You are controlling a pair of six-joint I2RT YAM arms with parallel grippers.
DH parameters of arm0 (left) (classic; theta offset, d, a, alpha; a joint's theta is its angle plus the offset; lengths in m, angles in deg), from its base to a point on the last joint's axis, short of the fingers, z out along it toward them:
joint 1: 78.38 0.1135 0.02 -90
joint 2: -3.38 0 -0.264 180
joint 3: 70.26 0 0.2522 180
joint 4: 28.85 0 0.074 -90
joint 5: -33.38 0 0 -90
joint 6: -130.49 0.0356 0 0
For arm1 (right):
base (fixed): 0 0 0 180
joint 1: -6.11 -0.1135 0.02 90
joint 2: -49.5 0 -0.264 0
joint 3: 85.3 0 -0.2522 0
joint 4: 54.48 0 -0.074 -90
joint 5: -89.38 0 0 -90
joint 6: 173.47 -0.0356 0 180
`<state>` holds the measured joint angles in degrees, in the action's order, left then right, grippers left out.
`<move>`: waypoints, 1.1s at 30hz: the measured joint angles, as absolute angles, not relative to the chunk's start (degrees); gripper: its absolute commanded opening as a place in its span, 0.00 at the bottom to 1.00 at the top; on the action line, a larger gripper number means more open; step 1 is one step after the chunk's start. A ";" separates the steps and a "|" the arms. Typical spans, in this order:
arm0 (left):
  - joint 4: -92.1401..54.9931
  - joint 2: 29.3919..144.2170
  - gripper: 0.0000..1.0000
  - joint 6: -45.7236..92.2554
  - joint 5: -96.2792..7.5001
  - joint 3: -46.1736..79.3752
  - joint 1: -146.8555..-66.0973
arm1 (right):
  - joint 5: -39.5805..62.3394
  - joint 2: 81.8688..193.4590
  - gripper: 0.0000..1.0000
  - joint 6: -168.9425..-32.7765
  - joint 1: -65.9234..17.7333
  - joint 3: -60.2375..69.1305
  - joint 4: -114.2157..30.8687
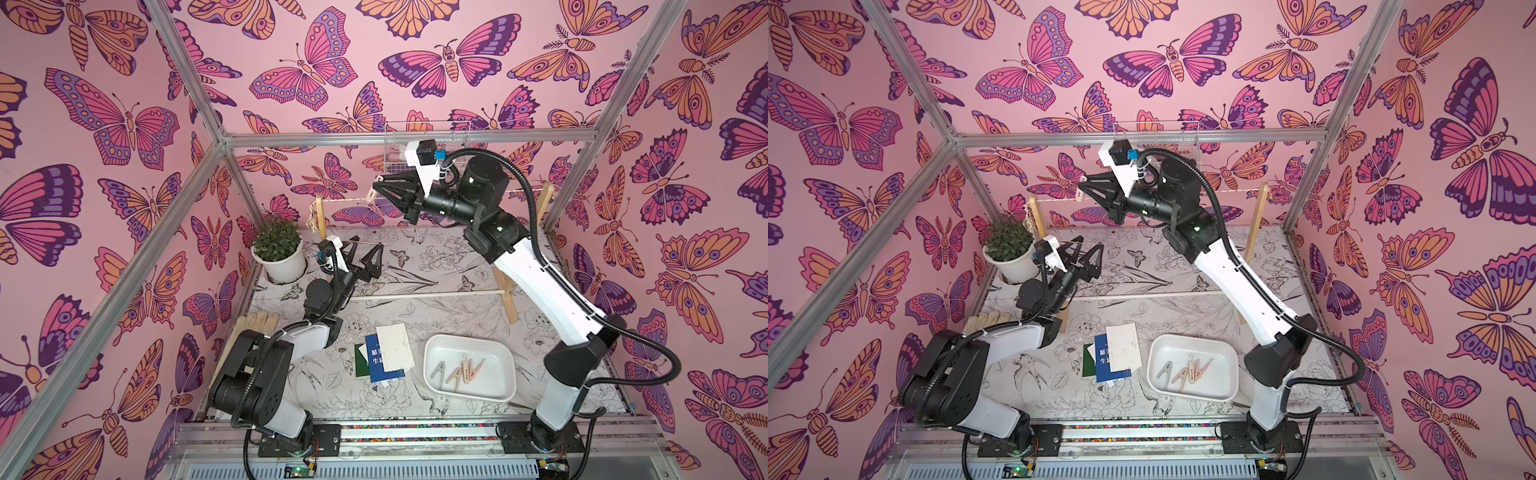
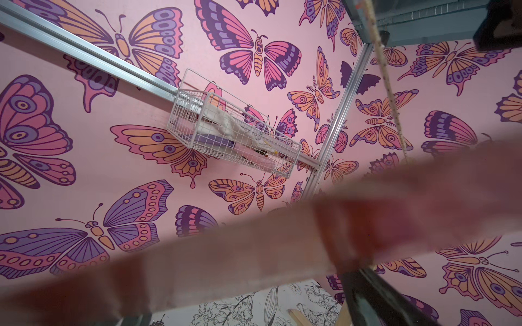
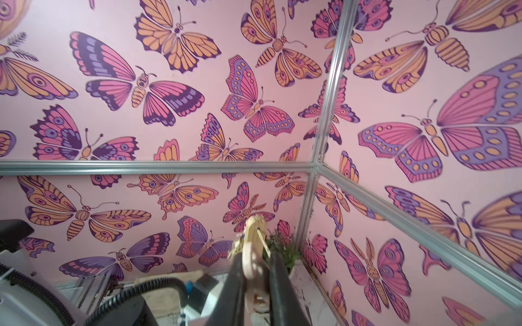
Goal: Remove the postcards from the strings
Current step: Remove the clamp from the clothesline, then place the clamp in the storage box, then place the postcard on the postcard.
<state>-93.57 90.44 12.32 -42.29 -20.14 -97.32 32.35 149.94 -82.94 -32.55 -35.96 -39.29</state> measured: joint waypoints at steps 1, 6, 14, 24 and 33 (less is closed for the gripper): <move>-93.55 90.07 0.99 12.32 -42.09 -20.34 -97.54 | 30.60 147.04 0.13 -82.81 -32.55 -31.88 -39.31; -93.53 87.43 0.99 12.28 -41.40 -21.85 -98.50 | 22.43 133.73 0.12 -82.26 -32.52 -13.91 -37.80; -93.48 77.77 0.99 11.69 -41.11 -27.12 -101.16 | 13.14 115.98 0.12 -86.52 -32.55 5.10 -30.64; -74.97 48.54 0.99 14.57 -42.29 -36.78 -106.65 | 10.65 102.40 0.09 -98.70 -33.81 26.50 -13.89; -49.48 28.46 0.99 14.97 -46.01 -43.29 -111.72 | 9.07 94.54 0.20 -108.36 -34.01 44.21 -9.98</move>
<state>-49.48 28.46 14.97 -46.01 -43.29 -111.72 9.07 94.54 -108.36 -34.01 44.21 -9.98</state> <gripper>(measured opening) 0.991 0.164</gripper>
